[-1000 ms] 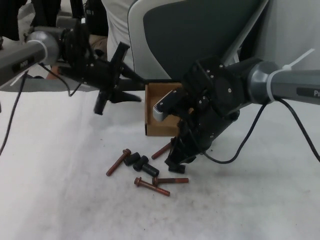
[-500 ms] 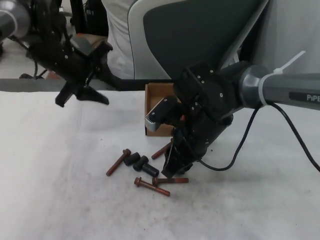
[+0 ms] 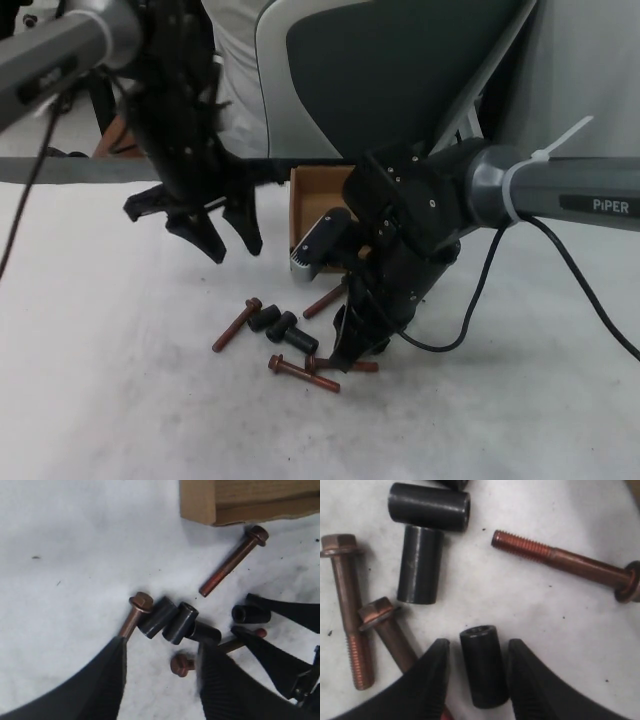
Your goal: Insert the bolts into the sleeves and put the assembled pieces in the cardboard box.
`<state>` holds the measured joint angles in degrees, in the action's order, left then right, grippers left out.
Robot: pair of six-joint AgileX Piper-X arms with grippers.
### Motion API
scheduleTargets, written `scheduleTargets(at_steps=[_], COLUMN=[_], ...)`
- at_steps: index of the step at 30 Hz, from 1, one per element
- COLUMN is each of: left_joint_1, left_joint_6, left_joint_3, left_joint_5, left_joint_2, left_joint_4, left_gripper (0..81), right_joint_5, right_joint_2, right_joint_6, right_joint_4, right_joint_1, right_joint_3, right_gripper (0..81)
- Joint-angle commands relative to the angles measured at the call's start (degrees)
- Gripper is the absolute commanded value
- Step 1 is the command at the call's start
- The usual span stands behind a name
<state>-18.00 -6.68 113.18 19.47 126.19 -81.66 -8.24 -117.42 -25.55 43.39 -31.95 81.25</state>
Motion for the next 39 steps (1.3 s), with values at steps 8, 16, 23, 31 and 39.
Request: scheduleTargets(at_steps=[8,16,23,31,39], left_joint_1=[-1.3,-1.3,-1.3,-1.4,-2.1], left_joint_6=[3.3,3.3,4.3,6.1,7.4], left_joint_3=[0.4,0.4,0.4,0.4,-1.2], left_joint_5=[-8.2,-9.1,-8.7,-8.7,-6.8], left_joint_2=[-1.2,-1.2,-2.1,-4.5,-6.9], left_joint_4=[-2.9,-2.9,-2.0,0.3,2.5], left_gripper=[41.7,41.7,41.7,38.1,35.0], right_joint_5=[0.7,0.1,-2.1,-3.7,-6.2], right_joint_2=[-0.2,0.4,4.4,8.4,13.2], right_joint_6=[2.6,9.9,12.1,14.1,18.3], right_joint_4=[3.0,4.4,0.0,-2.1,-6.3], right_joint_1=[0.0,0.2,0.3,0.9,0.9], right_joint_3=[0.0,0.0,0.0,0.0,-3.7], right_gripper=[10.9,0.3,0.3,0.3,0.3])
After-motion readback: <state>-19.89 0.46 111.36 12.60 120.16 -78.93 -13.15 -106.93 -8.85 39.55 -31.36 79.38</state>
